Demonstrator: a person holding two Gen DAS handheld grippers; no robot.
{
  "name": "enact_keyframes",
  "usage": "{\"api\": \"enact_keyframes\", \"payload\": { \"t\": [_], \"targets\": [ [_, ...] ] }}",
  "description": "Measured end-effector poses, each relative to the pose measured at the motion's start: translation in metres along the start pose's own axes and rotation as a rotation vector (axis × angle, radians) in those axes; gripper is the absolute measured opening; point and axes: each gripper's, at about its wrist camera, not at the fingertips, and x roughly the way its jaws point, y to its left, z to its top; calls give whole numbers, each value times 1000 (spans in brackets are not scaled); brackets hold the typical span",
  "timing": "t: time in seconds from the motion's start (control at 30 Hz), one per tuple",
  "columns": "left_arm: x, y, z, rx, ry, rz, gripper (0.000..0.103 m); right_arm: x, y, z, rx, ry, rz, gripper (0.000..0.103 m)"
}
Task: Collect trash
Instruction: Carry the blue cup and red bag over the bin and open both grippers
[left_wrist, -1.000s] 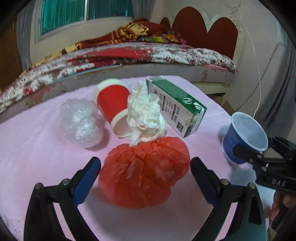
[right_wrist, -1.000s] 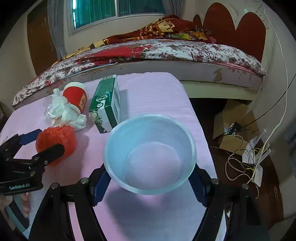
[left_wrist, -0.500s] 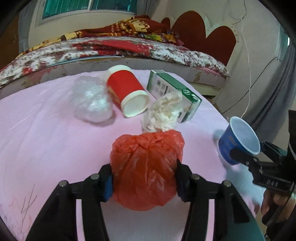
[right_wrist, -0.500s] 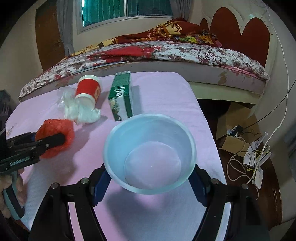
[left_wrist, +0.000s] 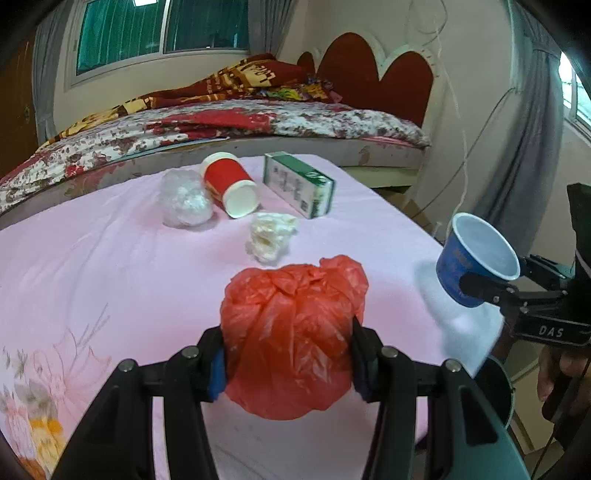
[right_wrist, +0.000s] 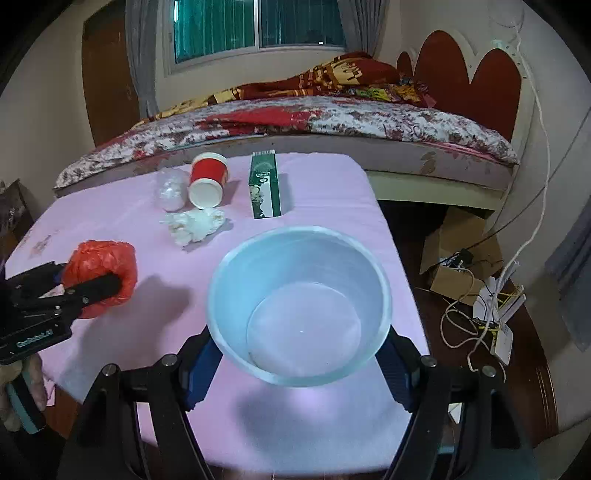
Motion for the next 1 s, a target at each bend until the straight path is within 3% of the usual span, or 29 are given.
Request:
{"api": "enact_keyframes", "payload": {
  "t": [0.47,1.0],
  "targets": [
    [-43,-63,-31,108,-45,-74,53,-92,-26,-67,37,-53,-31,78],
    [-31,-157,-52,244,-3,-206,53,-137,-100,-133,158,-29,-116,78]
  ]
}}
